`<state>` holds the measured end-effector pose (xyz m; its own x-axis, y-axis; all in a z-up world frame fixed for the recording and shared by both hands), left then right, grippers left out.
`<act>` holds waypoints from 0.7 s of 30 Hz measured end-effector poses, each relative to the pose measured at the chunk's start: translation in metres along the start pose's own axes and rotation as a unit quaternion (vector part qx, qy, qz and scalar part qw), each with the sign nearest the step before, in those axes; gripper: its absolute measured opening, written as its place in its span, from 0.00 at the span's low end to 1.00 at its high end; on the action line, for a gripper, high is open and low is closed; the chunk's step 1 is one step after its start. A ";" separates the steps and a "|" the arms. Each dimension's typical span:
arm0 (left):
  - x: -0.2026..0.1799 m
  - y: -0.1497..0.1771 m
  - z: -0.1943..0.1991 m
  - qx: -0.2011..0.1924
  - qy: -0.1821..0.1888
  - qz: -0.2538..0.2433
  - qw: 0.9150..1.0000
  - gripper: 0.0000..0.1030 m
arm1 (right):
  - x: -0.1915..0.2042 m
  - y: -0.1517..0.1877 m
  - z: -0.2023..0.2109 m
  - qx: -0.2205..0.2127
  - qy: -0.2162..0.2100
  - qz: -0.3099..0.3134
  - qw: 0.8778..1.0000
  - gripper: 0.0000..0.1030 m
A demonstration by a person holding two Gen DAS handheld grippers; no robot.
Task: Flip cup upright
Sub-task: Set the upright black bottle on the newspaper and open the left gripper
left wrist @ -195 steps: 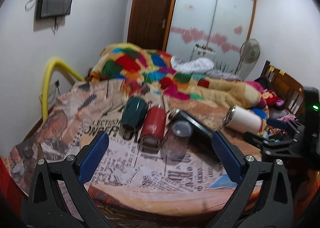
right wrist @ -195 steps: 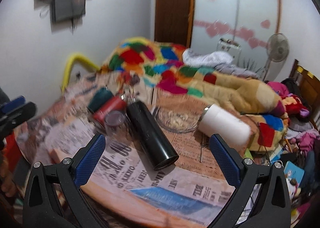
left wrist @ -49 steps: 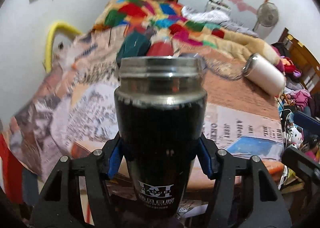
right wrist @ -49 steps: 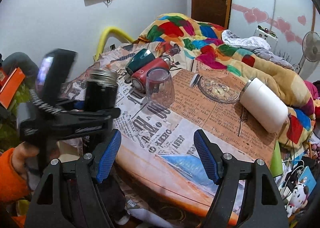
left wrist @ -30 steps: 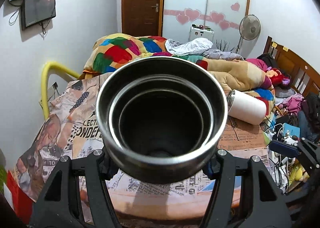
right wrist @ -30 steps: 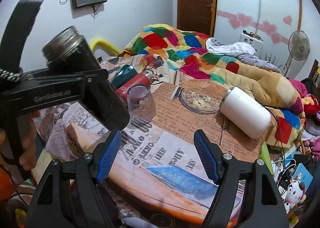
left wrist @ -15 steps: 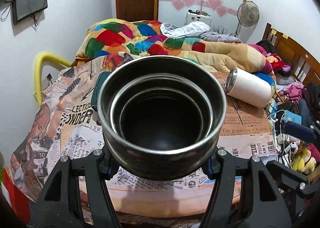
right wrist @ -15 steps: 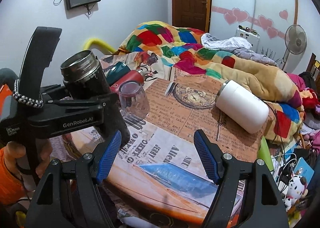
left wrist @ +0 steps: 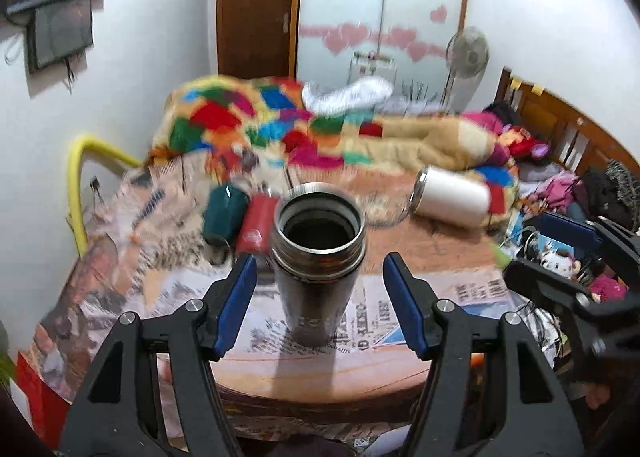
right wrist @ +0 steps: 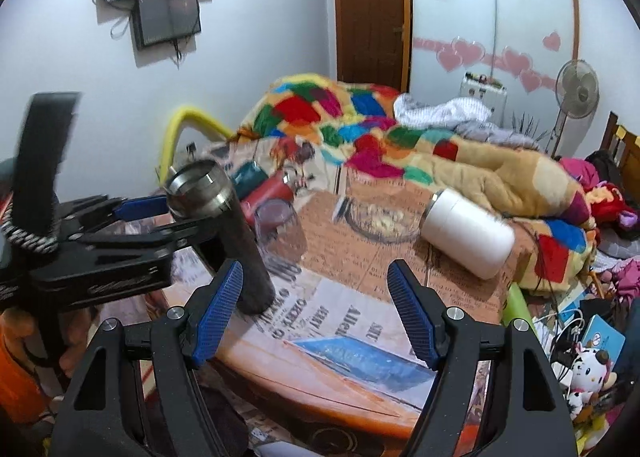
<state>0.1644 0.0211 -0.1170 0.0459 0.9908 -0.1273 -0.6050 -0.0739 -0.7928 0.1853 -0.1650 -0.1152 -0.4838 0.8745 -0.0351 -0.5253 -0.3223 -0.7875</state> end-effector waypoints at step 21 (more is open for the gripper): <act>-0.020 0.006 0.218 -0.254 0.008 -0.031 0.967 0.95 | 0.052 -0.025 0.173 -0.247 0.019 -0.050 0.968 0.81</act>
<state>-0.0129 0.0253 0.0108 0.0844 0.9935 -0.0759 -0.1320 -0.0644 -0.9892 0.0523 -0.1738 0.0088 -0.4171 0.9079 0.0420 -0.1660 -0.0306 -0.9857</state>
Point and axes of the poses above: each gripper's, at about its wrist camera, not at the fingertips, and z roughly against the way its jaws point, x to its left, y to its underside, the point moved 2 cm from there along -z, roughly the way its jaws point, and after that the axes turned 6 degrees about y, right-handed, at the moved point
